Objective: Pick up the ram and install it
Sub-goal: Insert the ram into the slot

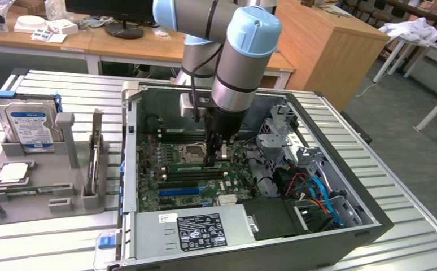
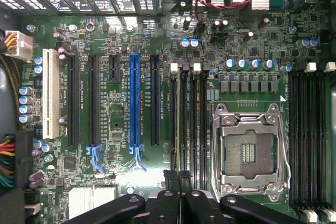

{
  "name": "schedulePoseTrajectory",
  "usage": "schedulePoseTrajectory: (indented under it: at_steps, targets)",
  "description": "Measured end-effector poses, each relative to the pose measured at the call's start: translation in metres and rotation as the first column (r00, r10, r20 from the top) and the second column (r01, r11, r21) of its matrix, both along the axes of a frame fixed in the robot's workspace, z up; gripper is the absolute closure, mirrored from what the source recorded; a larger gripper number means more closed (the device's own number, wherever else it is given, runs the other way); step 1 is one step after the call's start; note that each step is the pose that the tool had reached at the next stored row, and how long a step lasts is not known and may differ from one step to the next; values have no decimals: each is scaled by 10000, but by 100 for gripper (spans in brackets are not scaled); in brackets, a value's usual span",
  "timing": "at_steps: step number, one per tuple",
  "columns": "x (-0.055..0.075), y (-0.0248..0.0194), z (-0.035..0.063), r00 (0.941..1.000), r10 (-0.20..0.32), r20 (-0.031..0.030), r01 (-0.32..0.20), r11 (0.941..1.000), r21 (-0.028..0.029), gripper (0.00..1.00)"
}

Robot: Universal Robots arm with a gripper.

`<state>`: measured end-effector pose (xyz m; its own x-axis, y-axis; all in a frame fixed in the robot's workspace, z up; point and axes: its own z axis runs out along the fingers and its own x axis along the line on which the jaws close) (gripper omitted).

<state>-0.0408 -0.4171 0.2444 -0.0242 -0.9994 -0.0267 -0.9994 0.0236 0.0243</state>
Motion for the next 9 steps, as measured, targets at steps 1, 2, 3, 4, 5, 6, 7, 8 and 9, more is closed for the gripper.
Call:
schedulePoseTrajectory:
  at_steps: [1, 2, 3, 4, 5, 6, 7, 8, 9]
  targets:
    - [0, 0, 0, 10000, -1, 0, 1, 10000, -1, 88]
    - [0, 0, -1, 10000, -1, 1, 1, 10000, 1, 88]
    - [0, 0, -1, 10000, 0, 0, 0, 10000, 1, 88]
    - [0, 0, -1, 10000, -1, 0, 1, 10000, 1, 88]
    - [0, 0, -3, 10000, 0, 1, 0, 10000, 2, 88]
    - [0, 1, -6, 10000, 0, 1, 0, 10000, 3, 88]
    - [0, 0, -9, 10000, 0, 1, 0, 10000, 4, 88]
    - [0, 0, -12, 10000, -1, 1, 1, 10000, 3, 88]
    - [0, 0, -15, 10000, 0, 1, 0, 10000, 2, 88]
